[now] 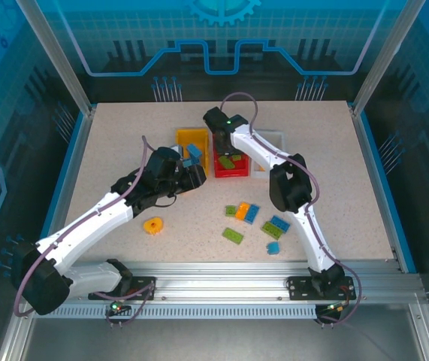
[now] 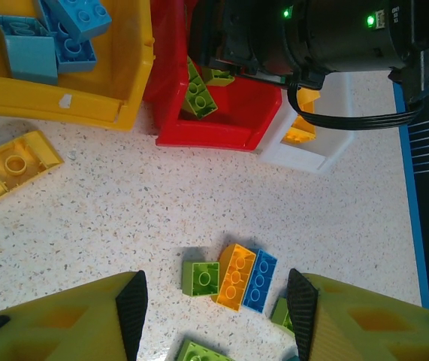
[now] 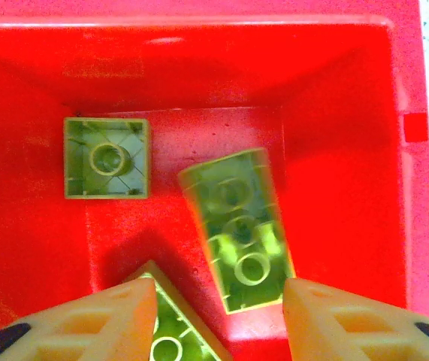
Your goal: Sort the legos into containers by color
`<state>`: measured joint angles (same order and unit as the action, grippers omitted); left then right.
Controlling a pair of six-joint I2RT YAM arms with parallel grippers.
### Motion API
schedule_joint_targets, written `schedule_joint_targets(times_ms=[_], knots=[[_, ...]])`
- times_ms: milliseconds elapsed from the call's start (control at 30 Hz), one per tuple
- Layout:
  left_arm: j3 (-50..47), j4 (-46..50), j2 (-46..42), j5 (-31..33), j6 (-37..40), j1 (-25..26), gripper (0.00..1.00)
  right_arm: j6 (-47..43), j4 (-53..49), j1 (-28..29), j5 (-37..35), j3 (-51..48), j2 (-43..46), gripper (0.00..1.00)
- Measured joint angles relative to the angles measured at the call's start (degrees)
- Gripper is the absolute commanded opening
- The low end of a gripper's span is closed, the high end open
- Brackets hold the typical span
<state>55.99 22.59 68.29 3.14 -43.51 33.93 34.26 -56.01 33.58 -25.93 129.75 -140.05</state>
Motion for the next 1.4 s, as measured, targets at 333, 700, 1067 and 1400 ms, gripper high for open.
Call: schedule_joint_targets(times_ms=[333, 700, 1067, 1400], knots=[[-0.48, 0.00, 0.00, 0.02, 0.02, 0.00, 0.56, -1.07, 1.40, 1.36, 0.68, -2.01, 7.21, 0.34], [-0.28, -0.55, 5.35, 0.42, 1.90, 7.43, 0.56, 1.03, 10.19, 2.80, 0.81, -25.49, 34.12, 0.32], [12.15, -0.98, 27.17, 3.04, 9.84, 32.96, 0.71, 2.25, 9.01, 1.64, 4.33, -58.88, 73.92, 0.59], [20.92, 0.55, 39.56, -0.11, 17.14, 35.08, 0.80, 1.29, 2.89, -1.46, 6.62, -61.02, 97.85, 0.72]])
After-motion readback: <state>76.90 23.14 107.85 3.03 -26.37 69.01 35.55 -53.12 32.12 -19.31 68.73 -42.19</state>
